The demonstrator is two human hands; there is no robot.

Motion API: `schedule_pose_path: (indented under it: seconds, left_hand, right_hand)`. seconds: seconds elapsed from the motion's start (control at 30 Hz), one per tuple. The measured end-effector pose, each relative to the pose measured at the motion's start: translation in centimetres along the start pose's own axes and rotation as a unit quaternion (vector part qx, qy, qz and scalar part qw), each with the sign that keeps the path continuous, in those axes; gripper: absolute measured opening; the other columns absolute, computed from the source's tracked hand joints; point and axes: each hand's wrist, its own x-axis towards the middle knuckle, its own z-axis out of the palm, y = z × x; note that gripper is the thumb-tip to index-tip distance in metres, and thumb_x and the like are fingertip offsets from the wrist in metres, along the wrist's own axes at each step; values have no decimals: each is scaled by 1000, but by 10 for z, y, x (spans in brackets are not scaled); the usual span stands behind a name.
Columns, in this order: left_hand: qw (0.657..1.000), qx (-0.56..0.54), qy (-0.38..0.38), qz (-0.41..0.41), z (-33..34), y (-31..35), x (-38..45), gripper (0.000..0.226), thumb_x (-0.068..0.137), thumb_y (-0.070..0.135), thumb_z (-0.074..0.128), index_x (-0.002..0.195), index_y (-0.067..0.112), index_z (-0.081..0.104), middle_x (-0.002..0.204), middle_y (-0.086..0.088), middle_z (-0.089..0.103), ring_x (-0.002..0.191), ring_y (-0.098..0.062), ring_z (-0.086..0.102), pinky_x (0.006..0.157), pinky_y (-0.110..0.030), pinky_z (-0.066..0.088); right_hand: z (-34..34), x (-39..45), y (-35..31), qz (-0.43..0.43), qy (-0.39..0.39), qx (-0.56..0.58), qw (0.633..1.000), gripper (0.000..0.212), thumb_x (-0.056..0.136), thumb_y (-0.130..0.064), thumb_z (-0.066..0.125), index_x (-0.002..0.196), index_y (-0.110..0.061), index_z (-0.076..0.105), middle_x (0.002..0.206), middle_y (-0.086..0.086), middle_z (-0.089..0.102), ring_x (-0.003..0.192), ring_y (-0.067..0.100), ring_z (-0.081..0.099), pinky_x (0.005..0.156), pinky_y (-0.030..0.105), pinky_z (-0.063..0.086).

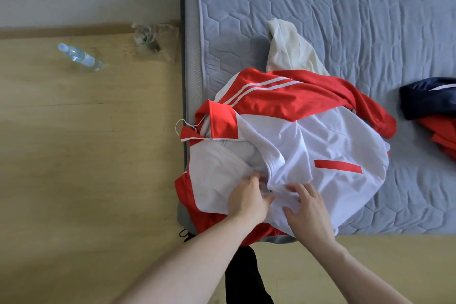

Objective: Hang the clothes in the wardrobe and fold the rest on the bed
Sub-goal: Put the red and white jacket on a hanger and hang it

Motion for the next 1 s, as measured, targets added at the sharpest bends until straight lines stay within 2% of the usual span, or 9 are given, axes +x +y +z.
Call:
schedule_pose_path:
  seconds: [0.17, 0.37, 0.43, 0.53, 0.6, 0.7, 0.8, 0.9, 1.0]
  left_hand:
    - [996, 51, 58, 36, 13, 2, 16, 24, 85, 31, 70, 108, 26, 66, 108, 1, 65, 100, -27, 65, 72, -34, 48]
    - [998, 48, 41, -5, 19, -8, 28, 31, 85, 34, 70, 113, 24, 63, 108, -2, 70, 101, -29, 66, 80, -38, 55]
    - [998, 40, 24, -35, 22, -9, 26, 32, 87, 36, 69, 115, 23, 64, 111, -2, 71, 105, -29, 66, 86, -39, 56]
    - [997, 50, 9, -58, 25, -9, 24, 30, 93, 38, 66, 116, 19, 66, 115, -2, 70, 110, -28, 65, 90, -40, 55]
    - [996, 77, -8, -52, 24, -9, 23, 27, 97, 33, 61, 114, 14, 70, 117, -6, 69, 112, -29, 64, 91, -39, 54]
    - [994, 106, -2, 8, 18, -8, 16, 23, 100, 26, 55, 108, 11, 70, 116, -7, 64, 116, -29, 58, 91, -39, 51]
    - [988, 107, 22, 108, 7, -8, 1, 20, 102, 27, 51, 103, 15, 66, 115, -2, 58, 115, -22, 48, 90, -40, 49]
    - [982, 81, 20, 169, -9, -11, -17, 14, 104, 25, 47, 92, 22, 53, 106, 6, 55, 103, -17, 48, 81, -39, 49]
    - [977, 53, 13, 208, -26, -8, -31, 14, 104, 23, 45, 90, 25, 48, 100, 13, 53, 96, -10, 48, 77, -32, 48]
  right_hand:
    - [2, 11, 4, 19, 0, -59, 998, 41, 83, -19, 80, 121, -19, 64, 116, -4, 63, 110, 24, 53, 90, 32, 47]
    - [1, 26, 7, 24, 8, -79, 997, 9, 92, -20, 66, 100, -19, 69, 103, -3, 70, 104, 26, 55, 83, 39, 49]
    - [3, 26, 8, 20, 10, -98, 995, 16, 93, -29, 68, 107, -20, 67, 110, -3, 66, 111, 27, 54, 87, 39, 49]
    - [8, 19, 7, 21, 2, -135, 991, 47, 87, -49, 74, 123, -26, 54, 121, -7, 55, 117, 23, 51, 93, 36, 46]
    - [14, 14, 10, 27, 0, -149, 988, 54, 85, -54, 75, 125, -29, 50, 122, -10, 54, 117, 20, 51, 95, 35, 44]
    - [18, 11, 14, 48, 7, -161, 986, 39, 91, -50, 70, 119, -29, 52, 119, -10, 58, 115, 21, 52, 95, 35, 42]
    - [17, 6, 17, 34, -1, -194, 980, 13, 103, -37, 50, 108, -27, 58, 115, -8, 63, 108, 22, 52, 91, 34, 39]
    - [18, -2, 19, -8, 13, -135, 991, 16, 101, -35, 56, 113, -25, 60, 115, -7, 59, 106, 24, 55, 88, 35, 40]
    - [18, -9, 9, -44, 40, -37, 998, 50, 87, -51, 76, 126, -27, 57, 118, -11, 56, 103, 18, 54, 87, 38, 46]
